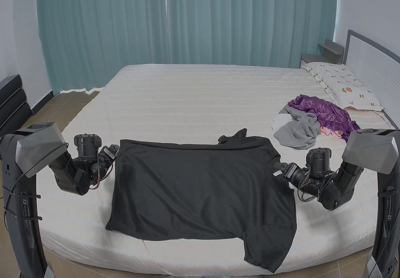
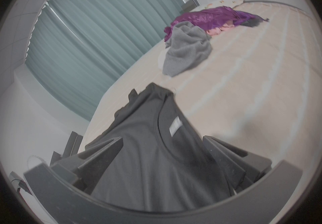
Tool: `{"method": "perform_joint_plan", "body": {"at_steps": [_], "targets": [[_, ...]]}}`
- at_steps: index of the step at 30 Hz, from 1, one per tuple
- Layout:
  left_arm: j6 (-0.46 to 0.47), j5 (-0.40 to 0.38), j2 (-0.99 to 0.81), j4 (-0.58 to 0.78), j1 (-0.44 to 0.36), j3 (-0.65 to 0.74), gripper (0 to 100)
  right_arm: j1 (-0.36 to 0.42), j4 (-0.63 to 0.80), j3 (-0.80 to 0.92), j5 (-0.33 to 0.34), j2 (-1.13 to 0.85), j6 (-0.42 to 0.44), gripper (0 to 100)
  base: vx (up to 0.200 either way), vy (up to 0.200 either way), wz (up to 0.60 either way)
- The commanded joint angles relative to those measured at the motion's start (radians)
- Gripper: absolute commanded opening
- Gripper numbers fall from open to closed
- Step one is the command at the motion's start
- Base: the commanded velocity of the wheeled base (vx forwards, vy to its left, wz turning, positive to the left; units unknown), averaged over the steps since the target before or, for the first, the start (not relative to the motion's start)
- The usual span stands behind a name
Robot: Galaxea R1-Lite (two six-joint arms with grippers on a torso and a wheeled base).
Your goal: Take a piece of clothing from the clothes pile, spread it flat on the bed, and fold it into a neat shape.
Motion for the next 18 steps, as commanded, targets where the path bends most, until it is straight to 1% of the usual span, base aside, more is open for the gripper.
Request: {"method": "perform_joint_plan", "body": {"at_steps": [1,4,5,9,12,18], "targets": [[-0.01,-0.072,-0.239,-0.246,-0.022,0.537,100,0.085,-0.22,0.525,0.065,-0.204,0.14,100,-0.2,0.0,0.0],[-0.012,-0.095,-0.238,-0.263,-0.026,0.571,100,0.082,-0.248,0.564,0.087,-0.206,0.144,100,-0.2,0.0,0.0],[-0.012,-0.115,-0.238,-0.263,-0.028,0.585,100,0.074,-0.271,0.587,0.104,-0.206,0.153,100,-0.2,0.0,0.0],[-0.01,-0.145,-0.238,-0.261,-0.029,0.615,100,0.06,-0.309,0.623,0.119,-0.19,0.164,100,-0.2,0.0,0.0],[-0.004,-0.172,-0.226,-0.261,-0.04,0.651,100,0.06,-0.335,0.633,0.119,-0.167,0.164,100,0.0,0.0,0.0],[0.024,-0.17,-0.193,-0.257,-0.069,0.674,100,0.057,-0.373,0.641,0.119,-0.127,0.164,100,0.0,0.0,0.0]]}}
